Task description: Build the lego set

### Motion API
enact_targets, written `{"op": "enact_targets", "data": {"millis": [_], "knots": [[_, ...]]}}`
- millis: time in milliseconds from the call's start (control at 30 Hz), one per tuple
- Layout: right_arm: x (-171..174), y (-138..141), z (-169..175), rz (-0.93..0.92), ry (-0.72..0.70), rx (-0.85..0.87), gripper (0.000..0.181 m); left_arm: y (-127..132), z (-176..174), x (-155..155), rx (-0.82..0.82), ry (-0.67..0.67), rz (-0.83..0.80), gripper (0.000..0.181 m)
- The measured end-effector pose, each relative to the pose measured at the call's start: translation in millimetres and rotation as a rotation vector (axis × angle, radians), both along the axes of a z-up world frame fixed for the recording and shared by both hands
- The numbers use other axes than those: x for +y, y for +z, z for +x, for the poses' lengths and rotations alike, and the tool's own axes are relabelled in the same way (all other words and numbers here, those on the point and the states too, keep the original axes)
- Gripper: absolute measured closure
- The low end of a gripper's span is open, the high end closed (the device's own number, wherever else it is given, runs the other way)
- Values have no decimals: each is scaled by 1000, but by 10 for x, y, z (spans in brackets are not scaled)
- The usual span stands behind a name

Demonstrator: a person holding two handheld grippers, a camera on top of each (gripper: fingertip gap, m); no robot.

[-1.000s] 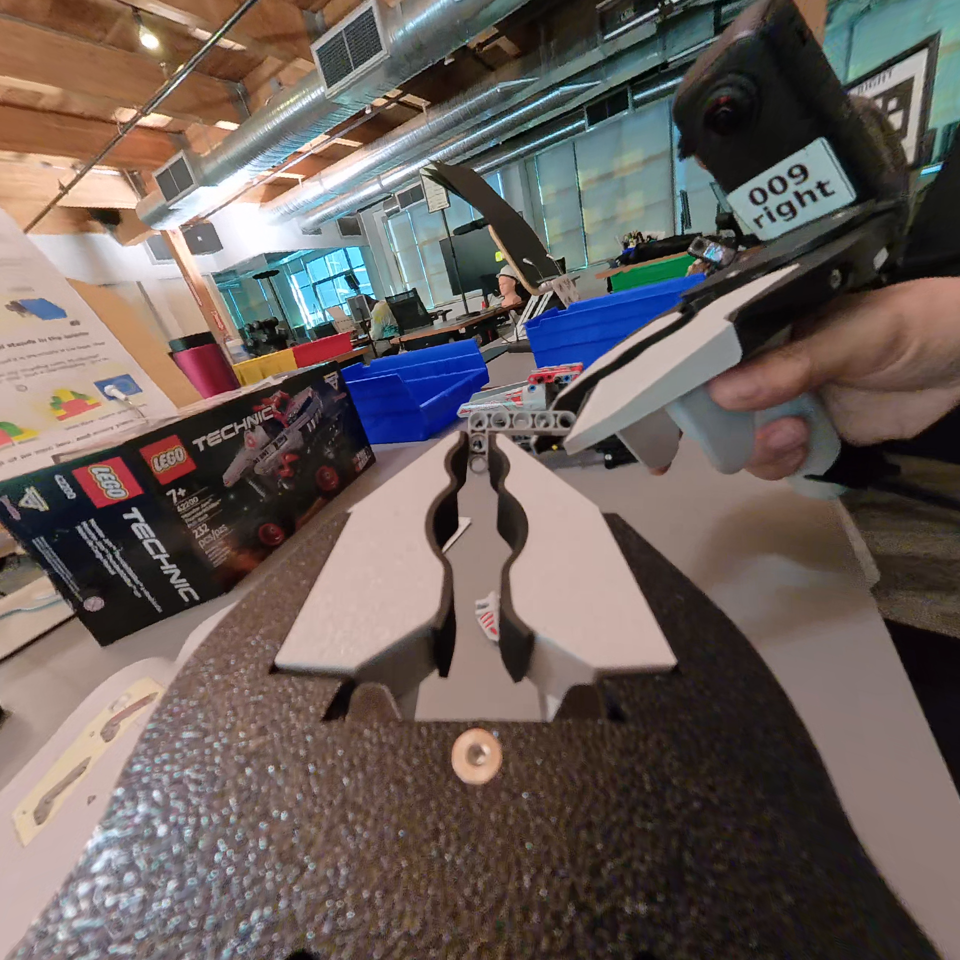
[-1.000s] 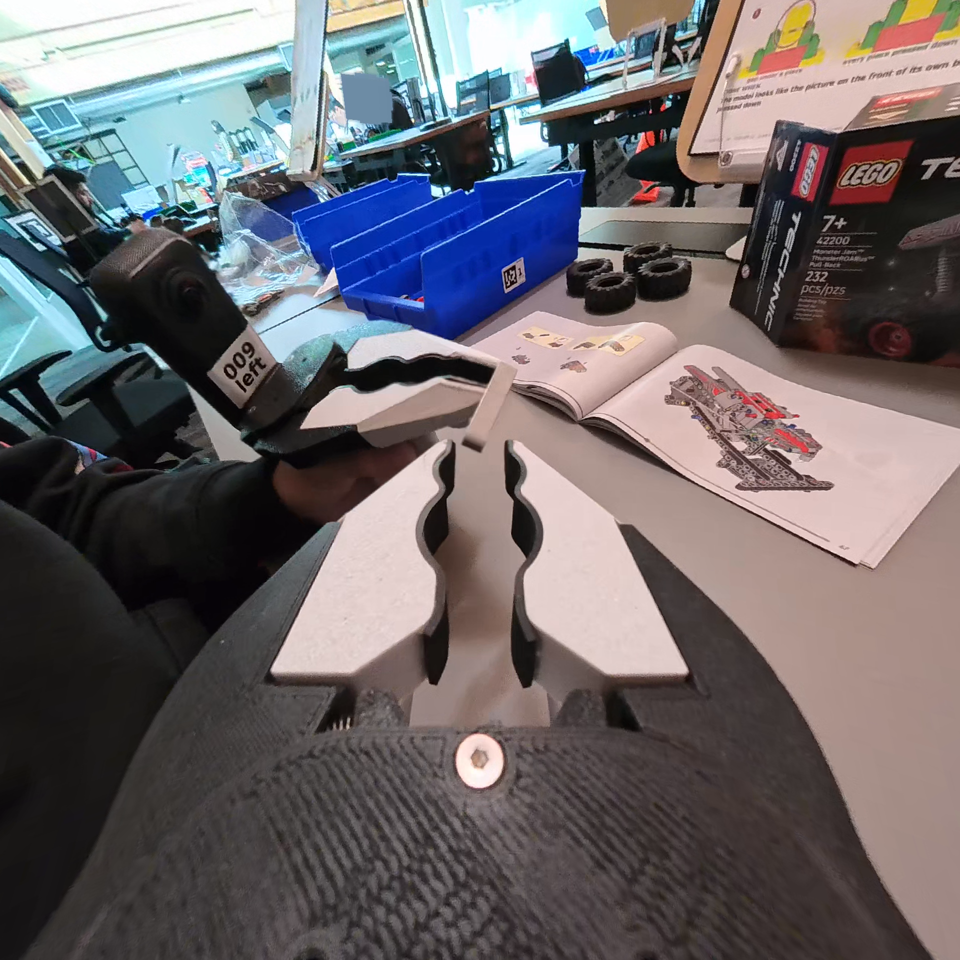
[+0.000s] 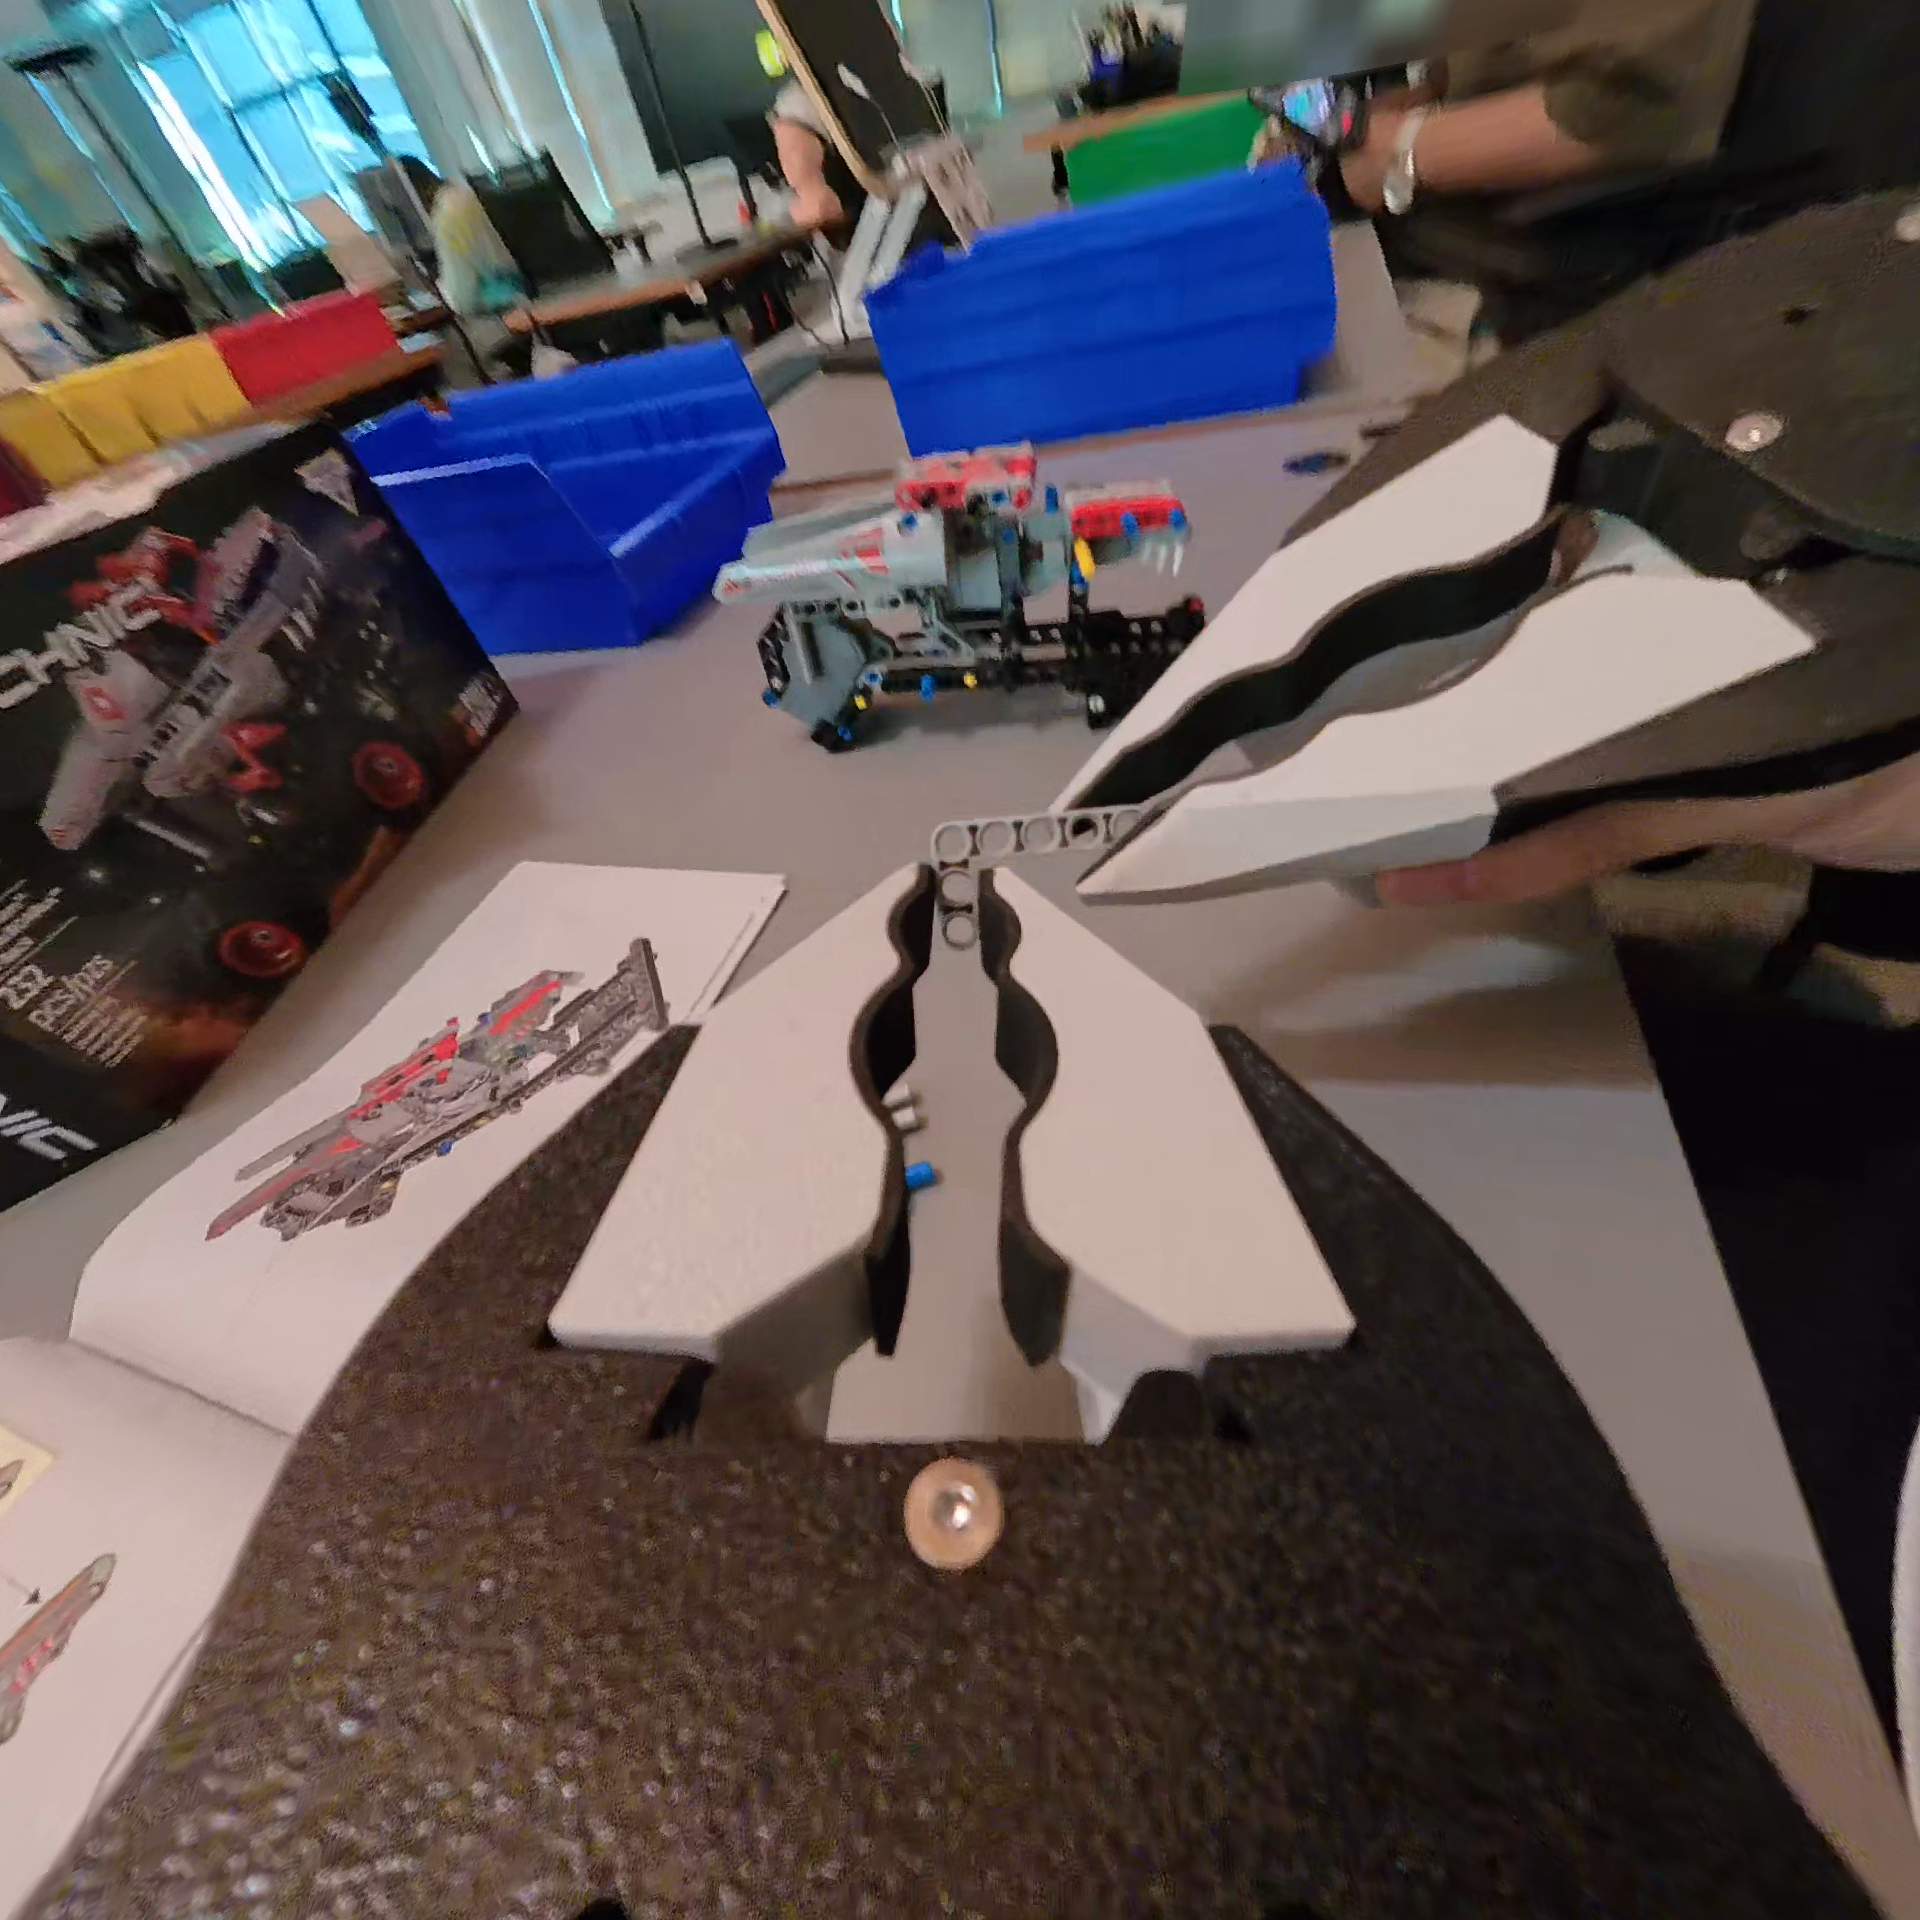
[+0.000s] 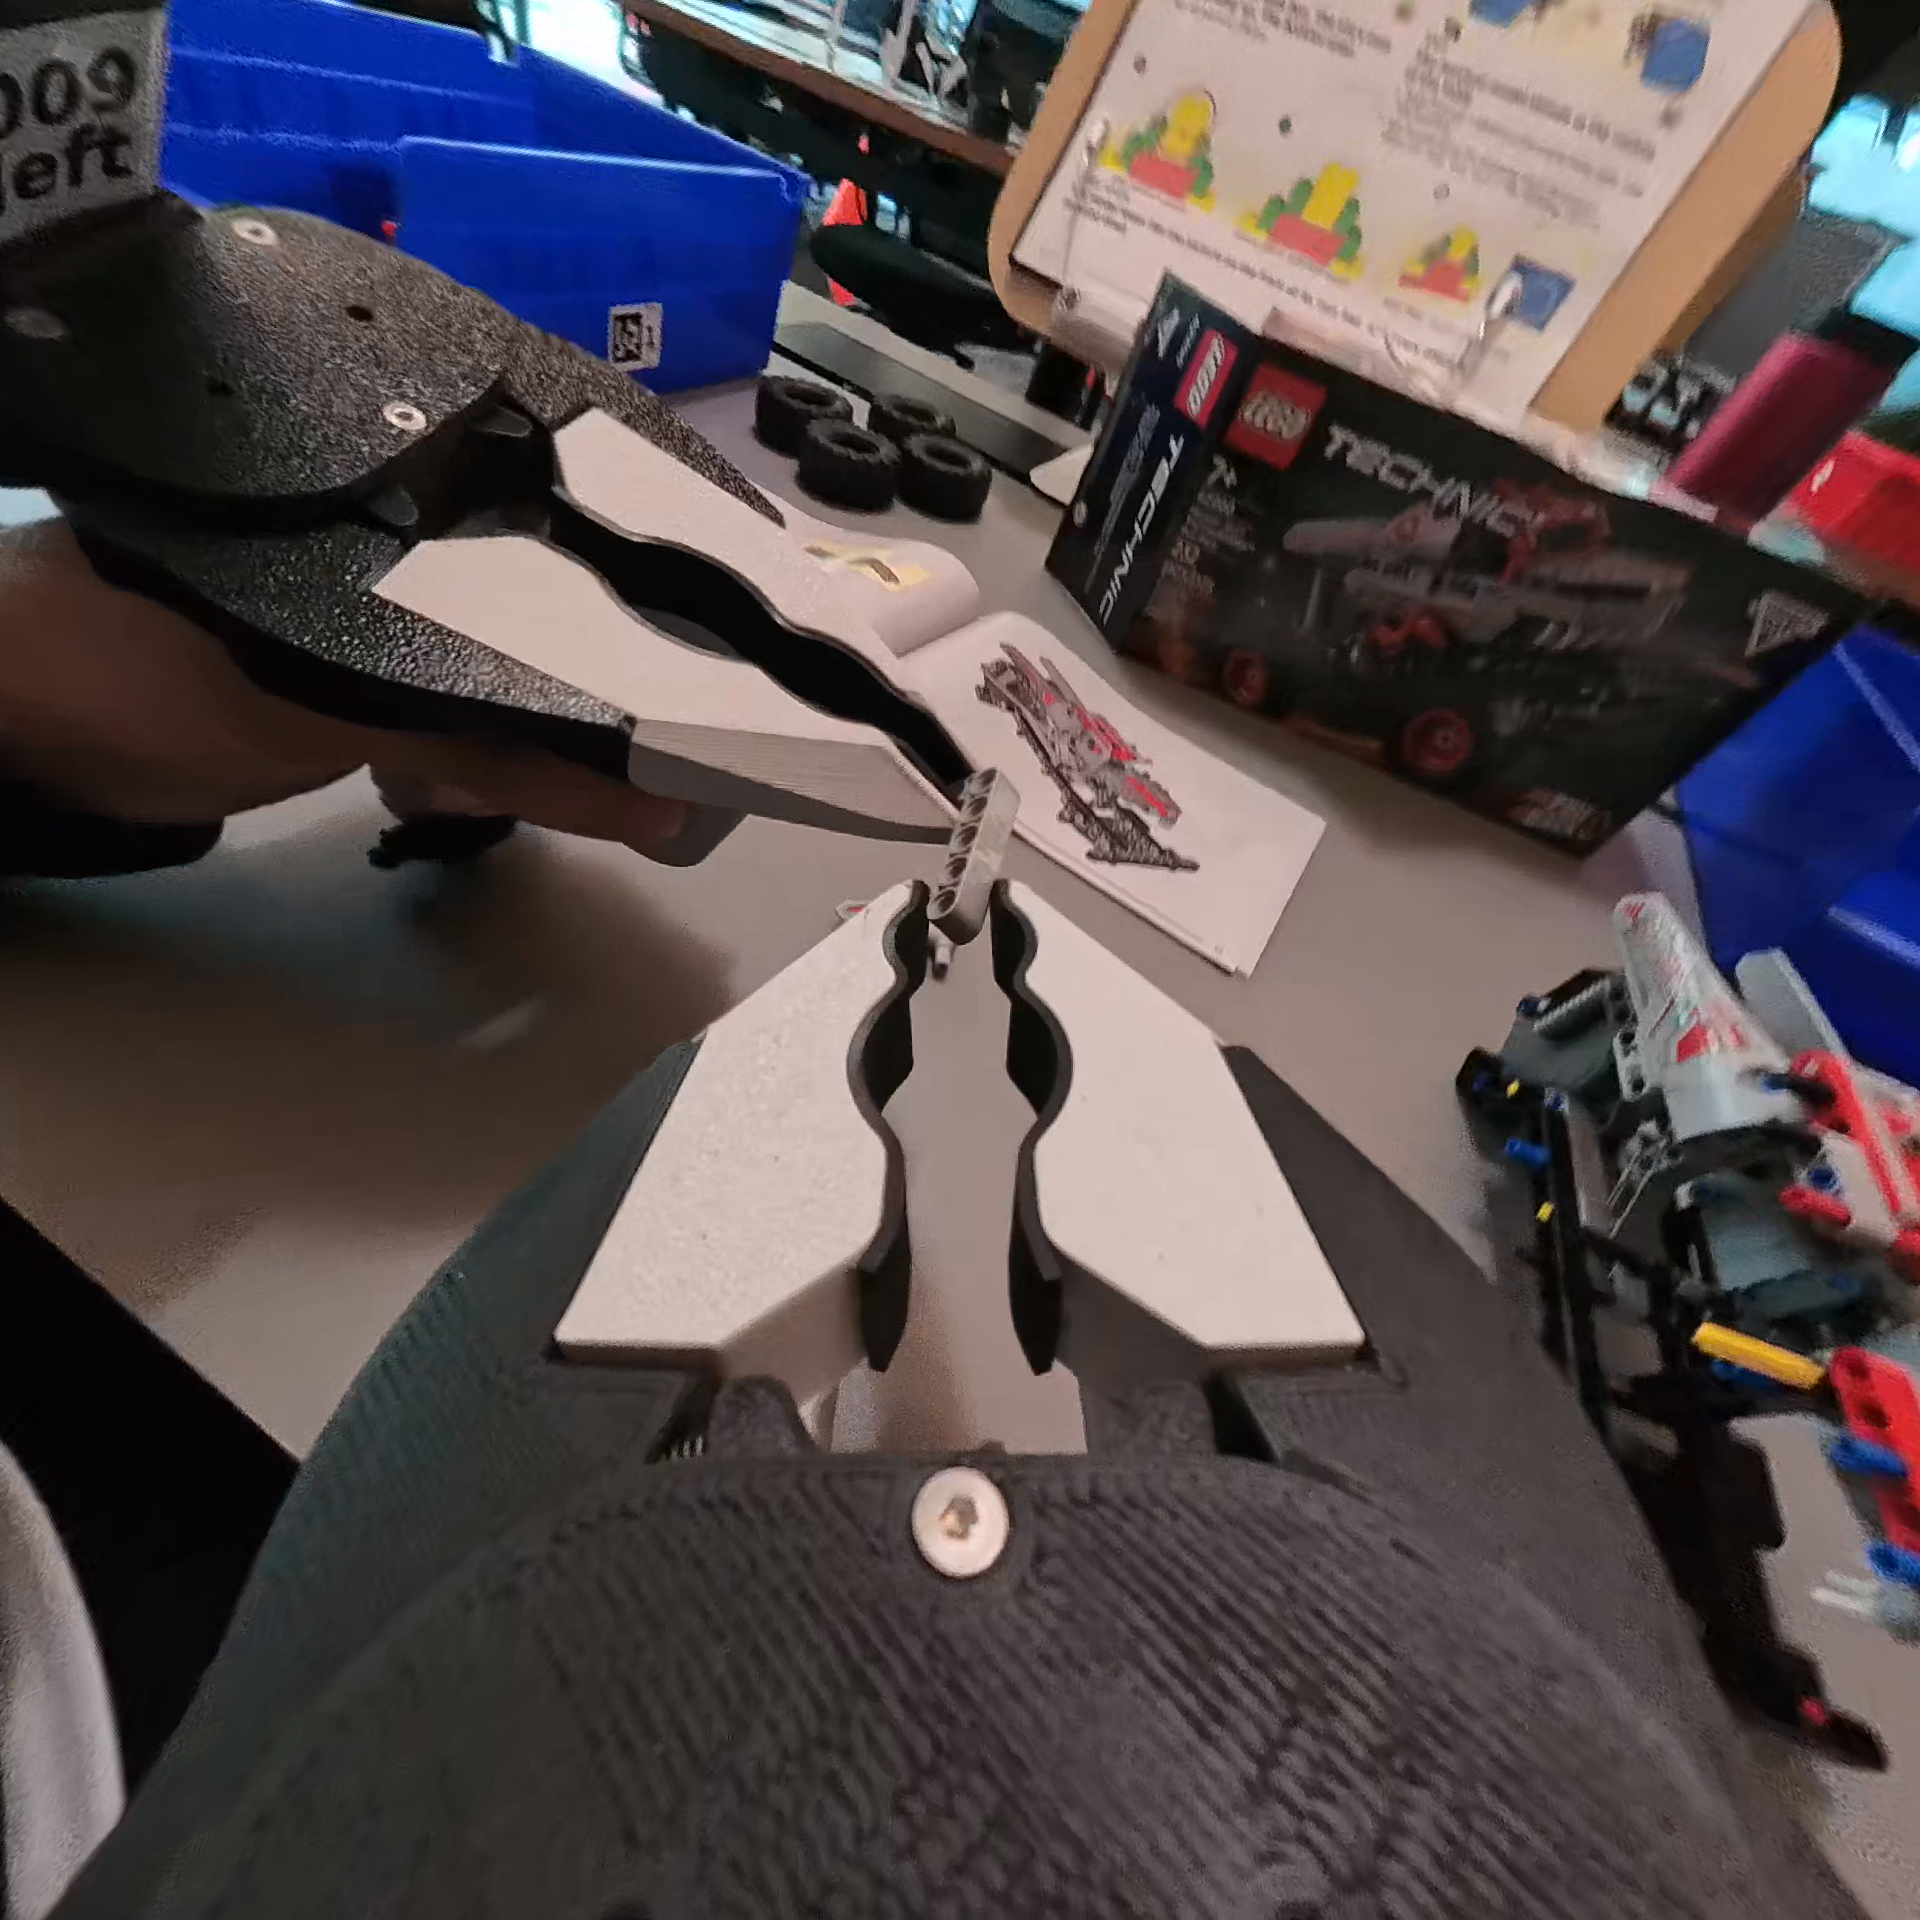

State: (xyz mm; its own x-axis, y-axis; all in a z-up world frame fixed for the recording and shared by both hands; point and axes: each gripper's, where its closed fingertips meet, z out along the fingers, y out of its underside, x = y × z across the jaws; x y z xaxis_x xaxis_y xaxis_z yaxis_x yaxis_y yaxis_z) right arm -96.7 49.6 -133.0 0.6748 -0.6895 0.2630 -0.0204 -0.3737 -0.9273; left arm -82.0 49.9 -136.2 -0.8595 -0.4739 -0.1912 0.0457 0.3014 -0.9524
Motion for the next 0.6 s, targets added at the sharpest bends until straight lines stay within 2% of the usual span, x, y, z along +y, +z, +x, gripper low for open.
{"op": "enact_targets", "data": {"millis": [100,167,300,400,533,600], "knots": [[-19,-159,5,60,-22,136,169,-226,3,-8,104,-37,140,176],[-26,-361,-36,25,-1,249,166,-384,50,37,186,-13,242,176],[-64,-617,-86,-109,9,320,163,-622,6,32,275,-105,439,176],[-51,-680,-121,-106,26,379,164,-763,-1,37,284,-144,570,176],[-60,-741,-126,-70,31,434,164,-771,31,9,270,-164,584,174],[-64,-737,-126,-59,34,441,164,-707,-10,11,283,-217,555,156]]}}
